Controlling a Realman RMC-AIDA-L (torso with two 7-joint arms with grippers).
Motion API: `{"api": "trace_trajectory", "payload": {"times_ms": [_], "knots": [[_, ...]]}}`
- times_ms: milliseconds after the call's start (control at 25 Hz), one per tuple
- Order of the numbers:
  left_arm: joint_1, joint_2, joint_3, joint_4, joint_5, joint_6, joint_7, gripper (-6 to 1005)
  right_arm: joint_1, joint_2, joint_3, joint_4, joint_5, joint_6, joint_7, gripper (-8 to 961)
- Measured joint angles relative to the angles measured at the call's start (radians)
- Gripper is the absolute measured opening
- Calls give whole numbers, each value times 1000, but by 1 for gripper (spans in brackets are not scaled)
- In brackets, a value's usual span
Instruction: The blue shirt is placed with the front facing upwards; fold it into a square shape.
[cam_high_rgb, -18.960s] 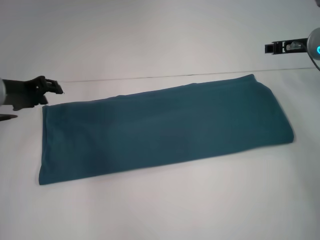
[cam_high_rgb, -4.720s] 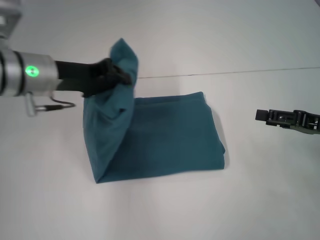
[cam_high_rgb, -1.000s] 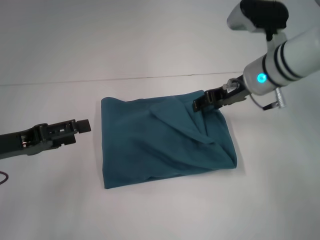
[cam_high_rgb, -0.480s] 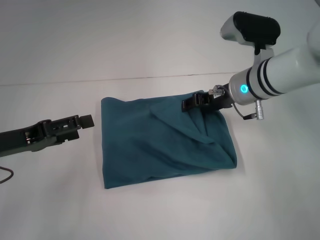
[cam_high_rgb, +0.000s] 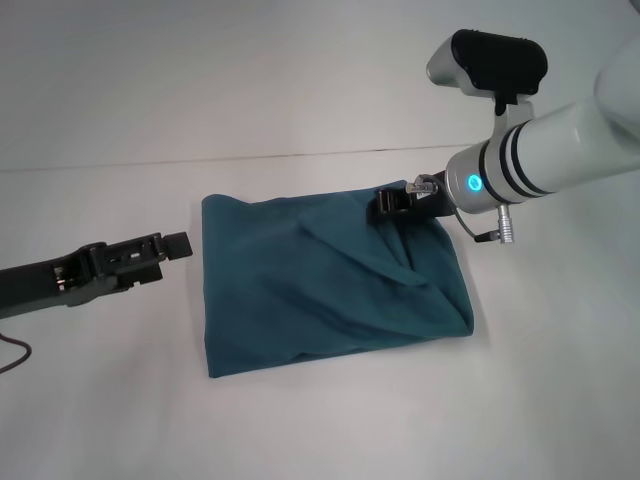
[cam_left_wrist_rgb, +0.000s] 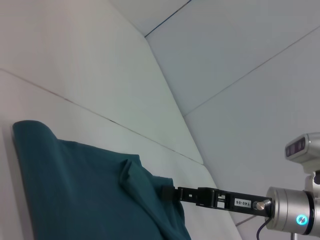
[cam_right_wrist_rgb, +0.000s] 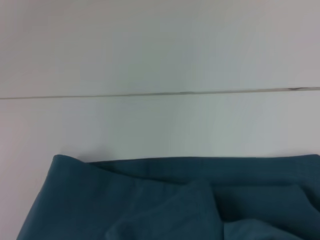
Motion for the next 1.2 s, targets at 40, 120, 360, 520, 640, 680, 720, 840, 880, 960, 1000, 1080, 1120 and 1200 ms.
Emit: {"api": "trace_trajectory", "payload": {"times_ms": [40,120,360,520,640,680,720,840,880,960,1000,1080,1120,1200], "knots": [[0,0,0,0,0,0,0,931,0,0,-1,0,-1,-1,0,428],[1,-1,-1,0,0,0,1,931,-1,0,-1,0,-3,-2,0,327],[2,-1,-1,0,0,0,1,930,-7,-7,2,5,-4,-5,9,121],[-1,-1,-1,-11,0,-1,4,931,-18,-9,8,-32,1,-38,10,87],[-2,1,-1,-19,-1,-7,5,931,-42,-6,12,-116,9,-85,11,84],[-3,1,-1,-21,-1,-7,5,931,-51,-4,12,-143,13,-97,11,84],[-3,2,-1,-23,-4,-8,5,932,-57,-4,12,-158,17,-103,11,83],[-1,3,-1,-24,-10,-8,6,932,-67,-5,12,-179,35,-112,7,80],[0,3,-1,-24,-11,-8,7,932,-69,-7,12,-180,44,-113,3,79],[1,4,-1,-24,-12,-8,7,932,-70,-9,12,-182,61,-114,-2,78],[1,5,-1,-25,-12,-9,6,932,-70,-10,12,-186,68,-113,-3,78],[1,5,-1,-25,-12,-9,5,932,-71,-13,12,-198,75,-107,-3,78],[1,5,-1,-25,-12,-8,4,932,-71,-14,12,-205,78,-101,-3,78],[1,5,-1,-25,-12,-9,2,932,-72,-16,12,-209,82,-86,-3,79]]}}
